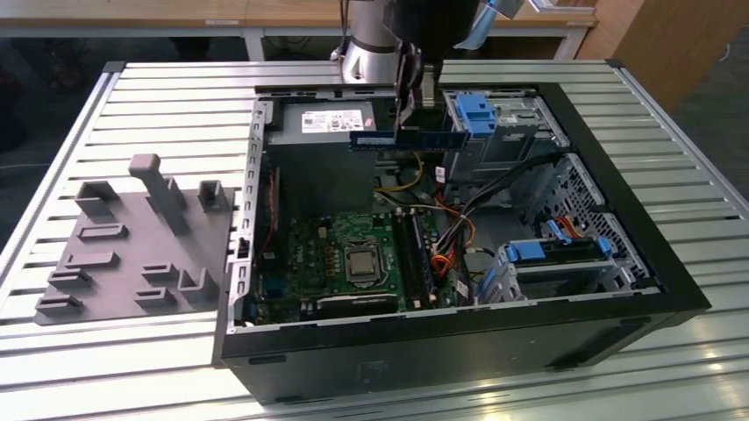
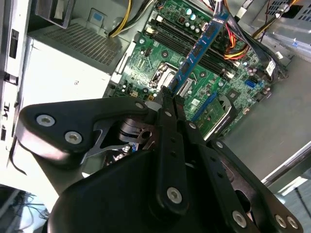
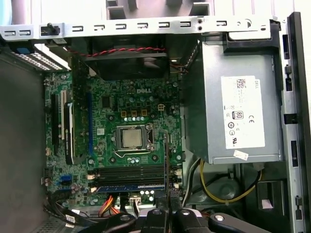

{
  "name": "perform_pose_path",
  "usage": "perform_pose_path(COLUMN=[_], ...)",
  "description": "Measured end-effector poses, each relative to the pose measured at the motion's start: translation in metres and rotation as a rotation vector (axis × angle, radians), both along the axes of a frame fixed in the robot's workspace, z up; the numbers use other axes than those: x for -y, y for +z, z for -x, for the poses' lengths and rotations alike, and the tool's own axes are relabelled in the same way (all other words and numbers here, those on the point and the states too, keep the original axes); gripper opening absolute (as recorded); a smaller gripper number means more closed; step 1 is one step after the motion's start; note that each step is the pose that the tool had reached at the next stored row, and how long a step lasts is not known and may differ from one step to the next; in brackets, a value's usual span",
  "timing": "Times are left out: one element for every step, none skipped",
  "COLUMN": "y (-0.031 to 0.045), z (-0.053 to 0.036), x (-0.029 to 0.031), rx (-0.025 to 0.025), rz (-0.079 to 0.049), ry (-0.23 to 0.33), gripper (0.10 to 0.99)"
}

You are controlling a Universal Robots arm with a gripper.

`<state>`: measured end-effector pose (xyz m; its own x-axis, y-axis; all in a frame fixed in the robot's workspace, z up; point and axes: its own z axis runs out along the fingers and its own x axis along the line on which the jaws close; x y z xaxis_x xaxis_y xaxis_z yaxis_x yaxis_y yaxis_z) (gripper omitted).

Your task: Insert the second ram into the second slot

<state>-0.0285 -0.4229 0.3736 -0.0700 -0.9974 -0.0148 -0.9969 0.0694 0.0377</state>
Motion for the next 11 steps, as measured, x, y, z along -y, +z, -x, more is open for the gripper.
perform_pose_path(y=[0.0,0.0,0.0,0.0,0.0,0.0,0.0,0.0,0.0,0.0,0.0], z=[0.0,0.0,0.0,0.0,0.0001,0.0001,0.0,0.0,0.0,0.0,0.0], x=[0.0,0.0,0.0001,0.0001,0.0002,0.0003,0.0005,0.0006,0.0007,0.0008,0.0009], rx=[0.0,0.0,0.0,0.0,0.0,0.0,0.0,0.0,0.0,0.0,0.0], rz=[0.0,0.0,0.0,0.0,0.0,0.0,0.0,0.0,0.0,0.0,0.0], ry=[-0.006,-0.01,-0.012,-0.014,-0.015,-0.015,-0.016,-0.017,-0.017,-0.018,-0.018], gripper=[0.133,0.133,0.133,0.133,0.133,0.133,0.133,0.133,0.133,0.133,0.133])
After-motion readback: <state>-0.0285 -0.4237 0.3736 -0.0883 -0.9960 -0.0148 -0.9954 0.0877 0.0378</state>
